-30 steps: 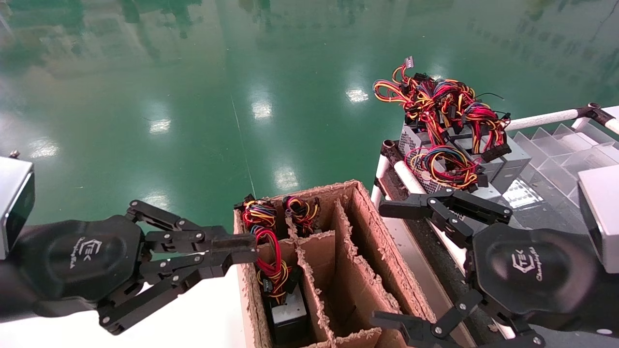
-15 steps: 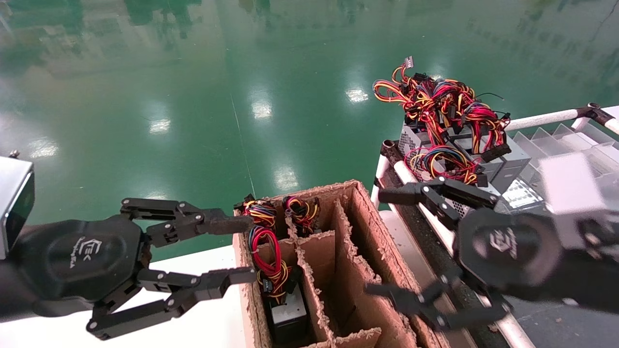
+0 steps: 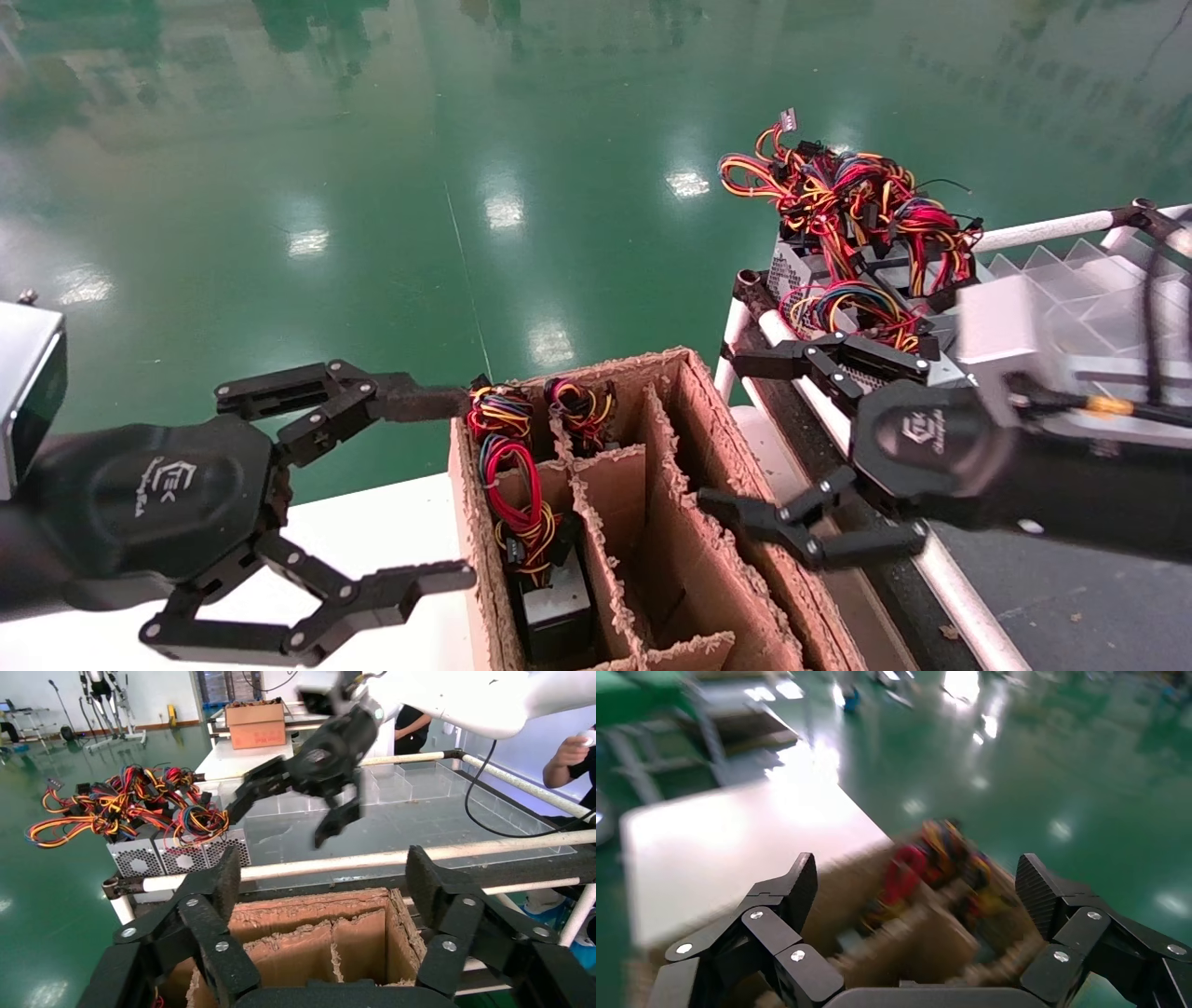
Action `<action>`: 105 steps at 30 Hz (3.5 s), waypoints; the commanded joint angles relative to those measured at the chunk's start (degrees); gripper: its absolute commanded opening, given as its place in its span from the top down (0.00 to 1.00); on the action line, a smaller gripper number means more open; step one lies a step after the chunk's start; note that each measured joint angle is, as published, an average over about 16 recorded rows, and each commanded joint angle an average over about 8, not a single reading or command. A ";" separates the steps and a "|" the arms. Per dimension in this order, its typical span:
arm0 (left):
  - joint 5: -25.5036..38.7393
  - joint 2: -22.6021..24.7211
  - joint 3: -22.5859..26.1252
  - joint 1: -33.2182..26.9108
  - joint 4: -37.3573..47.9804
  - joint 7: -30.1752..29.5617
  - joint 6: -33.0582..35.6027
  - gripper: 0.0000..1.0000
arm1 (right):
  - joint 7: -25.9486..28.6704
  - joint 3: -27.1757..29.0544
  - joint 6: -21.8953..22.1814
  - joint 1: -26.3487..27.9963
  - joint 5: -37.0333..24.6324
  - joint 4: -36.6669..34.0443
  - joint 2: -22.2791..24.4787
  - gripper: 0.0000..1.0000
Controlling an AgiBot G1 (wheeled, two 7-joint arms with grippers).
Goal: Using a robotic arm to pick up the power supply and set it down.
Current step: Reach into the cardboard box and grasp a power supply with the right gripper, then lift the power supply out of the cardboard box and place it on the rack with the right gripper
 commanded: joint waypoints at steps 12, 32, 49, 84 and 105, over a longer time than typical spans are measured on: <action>-0.01 0.00 0.02 -0.01 0.02 0.01 0.01 0.00 | 5.00 -8.40 2.95 6.39 -9.19 -11.47 -14.80 0.00; -0.02 -0.01 0.04 -0.02 0.02 0.02 0.00 0.00 | -9.55 -11.97 5.81 12.93 -14.09 -39.61 -31.47 1.00; -0.03 -0.02 0.06 -0.02 0.02 0.03 -0.01 0.00 | -16.43 -12.22 3.25 15.86 -12.87 -51.17 -35.27 1.00; -0.06 -0.03 0.09 -0.03 0.02 0.05 -0.02 0.00 | -18.91 -10.82 -7.73 18.72 -6.31 -58.02 -32.03 1.00; -0.07 -0.04 0.11 -0.04 0.02 0.06 -0.03 0.00 | -10.17 -5.69 -10.72 27.35 1.70 -45.95 -18.18 1.00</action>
